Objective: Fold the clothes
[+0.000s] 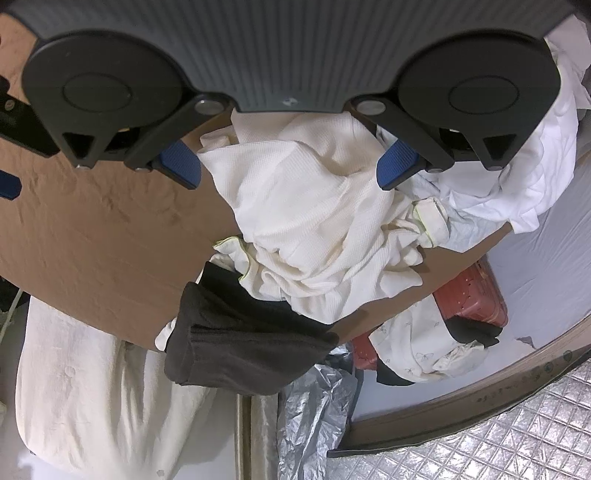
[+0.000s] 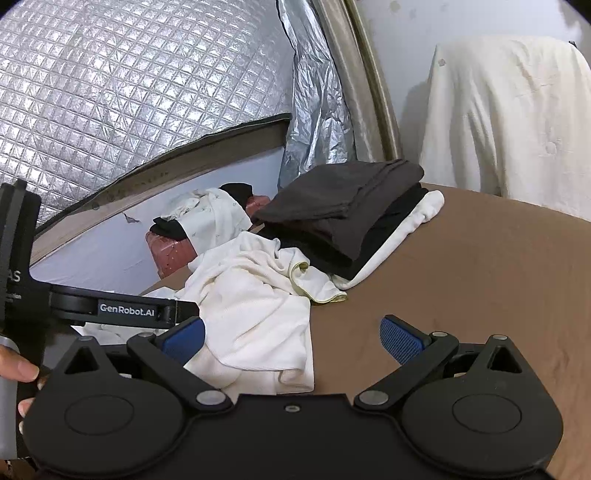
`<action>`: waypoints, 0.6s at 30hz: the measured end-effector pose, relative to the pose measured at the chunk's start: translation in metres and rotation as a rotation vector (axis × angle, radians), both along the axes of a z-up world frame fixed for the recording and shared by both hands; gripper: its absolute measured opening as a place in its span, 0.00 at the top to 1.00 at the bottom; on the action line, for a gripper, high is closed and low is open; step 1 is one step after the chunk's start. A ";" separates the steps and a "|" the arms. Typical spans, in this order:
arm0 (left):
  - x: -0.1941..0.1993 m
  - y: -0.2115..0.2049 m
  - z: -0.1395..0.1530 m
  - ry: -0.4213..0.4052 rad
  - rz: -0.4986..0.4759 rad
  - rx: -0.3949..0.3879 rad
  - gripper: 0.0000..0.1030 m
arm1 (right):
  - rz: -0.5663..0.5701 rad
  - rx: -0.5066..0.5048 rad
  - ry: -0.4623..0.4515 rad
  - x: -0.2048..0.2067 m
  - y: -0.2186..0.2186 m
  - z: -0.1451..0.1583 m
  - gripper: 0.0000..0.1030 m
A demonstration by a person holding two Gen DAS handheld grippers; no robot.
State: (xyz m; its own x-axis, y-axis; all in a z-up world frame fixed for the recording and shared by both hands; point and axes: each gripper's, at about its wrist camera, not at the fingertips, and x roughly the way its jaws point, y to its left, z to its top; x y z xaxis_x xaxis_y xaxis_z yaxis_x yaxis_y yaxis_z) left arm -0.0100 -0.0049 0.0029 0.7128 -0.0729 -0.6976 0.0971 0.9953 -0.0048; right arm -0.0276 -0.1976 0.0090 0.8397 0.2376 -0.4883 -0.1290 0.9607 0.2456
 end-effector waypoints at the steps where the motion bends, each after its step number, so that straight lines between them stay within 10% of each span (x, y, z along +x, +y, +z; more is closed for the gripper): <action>1: 0.001 0.002 0.000 0.001 0.004 -0.002 0.00 | 0.000 0.002 0.002 0.001 0.000 0.000 0.01; 15: 0.042 0.069 -0.032 -0.022 0.231 -0.103 0.03 | 0.093 0.286 0.172 0.033 -0.019 -0.055 0.03; 18: 0.072 0.084 -0.032 0.017 0.165 -0.212 0.47 | 0.167 0.247 0.151 0.050 -0.013 -0.067 0.03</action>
